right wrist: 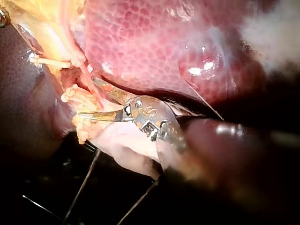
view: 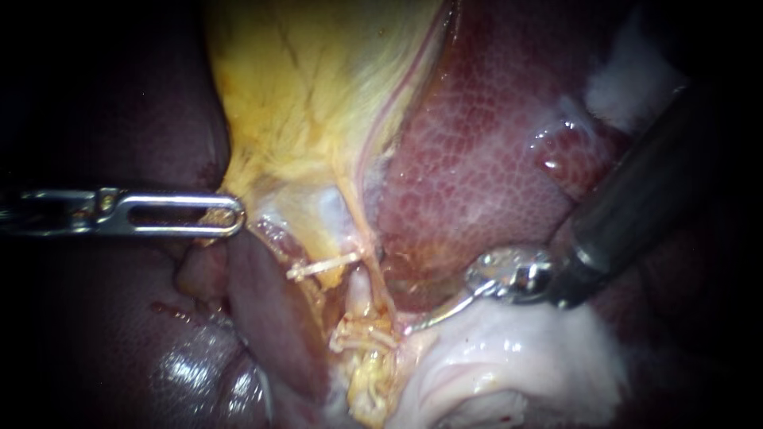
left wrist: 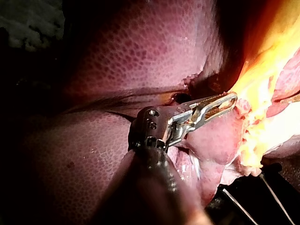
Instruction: Go back from the cut left tube
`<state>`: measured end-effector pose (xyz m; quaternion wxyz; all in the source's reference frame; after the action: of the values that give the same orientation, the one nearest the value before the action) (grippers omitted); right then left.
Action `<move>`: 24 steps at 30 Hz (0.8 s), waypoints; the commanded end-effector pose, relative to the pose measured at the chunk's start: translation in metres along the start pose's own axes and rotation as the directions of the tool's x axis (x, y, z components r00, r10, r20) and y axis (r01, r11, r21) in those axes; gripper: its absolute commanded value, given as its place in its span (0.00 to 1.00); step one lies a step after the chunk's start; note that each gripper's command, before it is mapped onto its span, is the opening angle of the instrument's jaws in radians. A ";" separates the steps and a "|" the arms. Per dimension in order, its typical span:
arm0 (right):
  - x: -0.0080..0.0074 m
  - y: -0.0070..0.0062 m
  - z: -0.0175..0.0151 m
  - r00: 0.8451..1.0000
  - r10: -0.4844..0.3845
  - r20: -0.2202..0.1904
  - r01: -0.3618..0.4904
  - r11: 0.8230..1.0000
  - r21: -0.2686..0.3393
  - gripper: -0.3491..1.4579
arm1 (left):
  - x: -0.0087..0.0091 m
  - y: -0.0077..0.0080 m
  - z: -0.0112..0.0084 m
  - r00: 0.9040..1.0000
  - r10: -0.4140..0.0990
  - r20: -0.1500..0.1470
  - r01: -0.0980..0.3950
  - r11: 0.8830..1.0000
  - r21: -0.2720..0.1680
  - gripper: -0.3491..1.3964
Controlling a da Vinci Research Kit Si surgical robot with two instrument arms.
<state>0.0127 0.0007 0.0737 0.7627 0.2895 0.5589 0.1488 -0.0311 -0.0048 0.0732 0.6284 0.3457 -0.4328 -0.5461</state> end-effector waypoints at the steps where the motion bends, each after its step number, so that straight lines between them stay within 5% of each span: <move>1: 0.0008 0.0000 -0.0007 1.000 -0.010 -0.001 0.010 1.000 -0.009 0.99 | 0.0000 0.0000 0.0001 1.000 0.000 0.001 0.000 1.000 -0.001 0.00; 7: 0.0041 -0.0007 -0.0032 0.999 -0.052 -0.002 0.052 0.997 -0.059 0.99 | 0.0008 0.0001 0.0009 1.000 0.004 0.007 -0.004 1.000 -0.007 0.00; 15: 0.0040 -0.0007 -0.0034 0.999 -0.054 -0.001 0.053 0.997 -0.057 0.99 | 0.0031 0.0008 0.0055 1.000 0.017 0.014 -0.017 1.000 -0.011 0.00; 24: 0.0040 -0.0008 -0.0036 0.999 -0.054 -0.001 0.054 0.997 -0.056 0.99 | 0.0030 0.0004 0.0107 1.000 0.019 0.003 -0.019 1.000 0.004 0.00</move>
<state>0.0105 0.0033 0.0694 0.7737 0.2526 0.5628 0.1444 -0.0410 -0.0073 0.0782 0.6320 0.3421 -0.4389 -0.5393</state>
